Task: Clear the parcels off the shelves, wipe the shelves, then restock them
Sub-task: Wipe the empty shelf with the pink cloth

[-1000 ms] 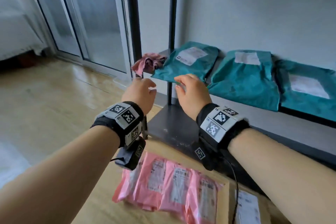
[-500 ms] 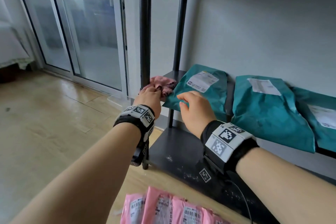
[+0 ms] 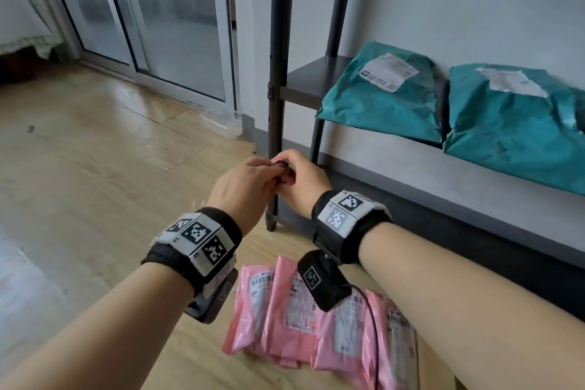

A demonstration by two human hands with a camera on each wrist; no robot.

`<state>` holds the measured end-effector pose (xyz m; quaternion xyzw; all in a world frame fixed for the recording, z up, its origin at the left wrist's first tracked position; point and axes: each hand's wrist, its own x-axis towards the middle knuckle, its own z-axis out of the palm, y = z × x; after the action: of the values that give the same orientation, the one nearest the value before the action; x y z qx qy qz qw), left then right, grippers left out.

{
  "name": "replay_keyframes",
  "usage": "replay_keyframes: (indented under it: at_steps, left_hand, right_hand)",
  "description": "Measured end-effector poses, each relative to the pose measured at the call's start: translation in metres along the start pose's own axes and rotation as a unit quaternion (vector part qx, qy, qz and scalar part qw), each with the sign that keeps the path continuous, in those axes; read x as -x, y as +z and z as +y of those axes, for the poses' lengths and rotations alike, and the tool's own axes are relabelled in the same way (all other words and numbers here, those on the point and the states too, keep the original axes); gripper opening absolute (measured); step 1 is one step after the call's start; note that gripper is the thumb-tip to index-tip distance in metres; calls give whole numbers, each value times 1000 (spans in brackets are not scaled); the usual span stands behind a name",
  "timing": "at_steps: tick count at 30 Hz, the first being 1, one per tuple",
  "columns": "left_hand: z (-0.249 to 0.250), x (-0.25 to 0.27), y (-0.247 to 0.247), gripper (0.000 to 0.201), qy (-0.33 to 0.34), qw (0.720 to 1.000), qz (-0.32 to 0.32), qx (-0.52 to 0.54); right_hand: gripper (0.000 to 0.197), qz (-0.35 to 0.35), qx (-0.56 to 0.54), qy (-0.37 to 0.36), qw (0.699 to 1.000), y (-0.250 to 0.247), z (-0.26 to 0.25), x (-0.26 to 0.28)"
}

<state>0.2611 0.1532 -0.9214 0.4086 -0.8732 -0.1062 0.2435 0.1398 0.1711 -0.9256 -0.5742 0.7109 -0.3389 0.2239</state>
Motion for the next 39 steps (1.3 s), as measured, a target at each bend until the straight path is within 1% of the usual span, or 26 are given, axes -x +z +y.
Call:
replay_keyframes:
  at_steps: [2, 4, 6, 8, 9, 10, 11, 12, 13, 14, 15, 17, 19, 21, 23, 26, 28, 30, 32, 34, 36, 37, 39]
  left_hand:
    - [-3, 8, 17, 34, 14, 999, -34, 25]
    - [-5, 13, 38, 35, 22, 997, -60, 46]
    - [-7, 13, 63, 34, 9, 996, -82, 36]
    - [-10, 9, 88, 34, -13, 993, -114, 20]
    - [-11, 6, 100, 34, -28, 992, -126, 12]
    - [-13, 3, 111, 34, -44, 990, -136, 2]
    - [-16, -1, 121, 35, -59, 988, -146, -10]
    - [-17, -5, 132, 36, -73, 984, -158, -24]
    - [-19, -9, 144, 36, -88, 980, -175, -41]
    - [-20, -12, 157, 36, -101, 974, -195, -55]
    - [-20, -13, 166, 35, -109, 968, -215, -69]
    - [-22, -16, 196, 35, -127, 956, -252, -85]
    - [-26, -20, 225, 43, -140, 947, -276, -85]
    - [-34, -26, 247, 53, -161, 943, -278, -83]
    - [-45, -31, 262, 59, -180, 941, -272, -87]
    - [-59, -39, 271, 63, -191, 940, -266, -96]
    - [-63, -43, 271, 65, -191, 939, -271, -94]
    - [-66, -47, 270, 68, -194, 939, -270, -94]
    - [-67, -49, 269, 67, -206, 937, -265, -95]
    - [-65, -53, 269, 63, -233, 932, -258, -104]
    - [-60, -60, 269, 60, -243, 924, -267, -124]
    - [-57, -64, 270, 58, -246, 919, -277, -139]
    - [-54, -72, 273, 55, -233, 908, -295, -183]
  right_hand:
    - [19, -18, -29, 59, 998, 7, 20, 8]
    - [14, -13, -43, 101, 994, 15, 47, 18]
    - [18, 14, -36, 134, 990, 18, 80, 17]
    - [24, 54, -22, 160, 985, 9, 113, 12]
    - [25, 70, -9, 160, 985, 2, 131, 7]
    - [28, 65, 13, 156, 986, -4, 149, 1]
    - [31, 32, 50, 149, 987, -5, 169, -7]
    - [35, -27, 103, 151, 983, -5, 188, -15]
    - [40, -85, 163, 167, 969, -3, 209, -22]
    - [42, -119, 216, 183, 952, 1, 226, -27]
    - [42, -125, 248, 182, 943, 5, 238, -30]
    - [42, -143, 266, 147, 942, 16, 263, -42]
    - [48, -183, 279, 125, 934, 31, 276, -54]
    - [54, -213, 314, 119, 918, 44, 281, -70]
    - [57, -234, 332, 108, 907, 50, 282, -95]
    - [56, -256, 347, 85, 898, 56, 277, -143]
    - [54, -264, 359, 67, 893, 68, 272, -173]
    - [52, -277, 360, 44, 890, 86, 265, -192]
    - [51, -294, 361, 7, 885, 96, 260, -197]
    - [48, -323, 366, -52, 871, 90, 259, -188]
    - [46, -359, 369, -82, 853, 68, 264, -179]
    - [45, -367, 365, -80, 852, 55, 270, -176]
    - [46, -349, 374, -65, 857, 33, 289, -187]
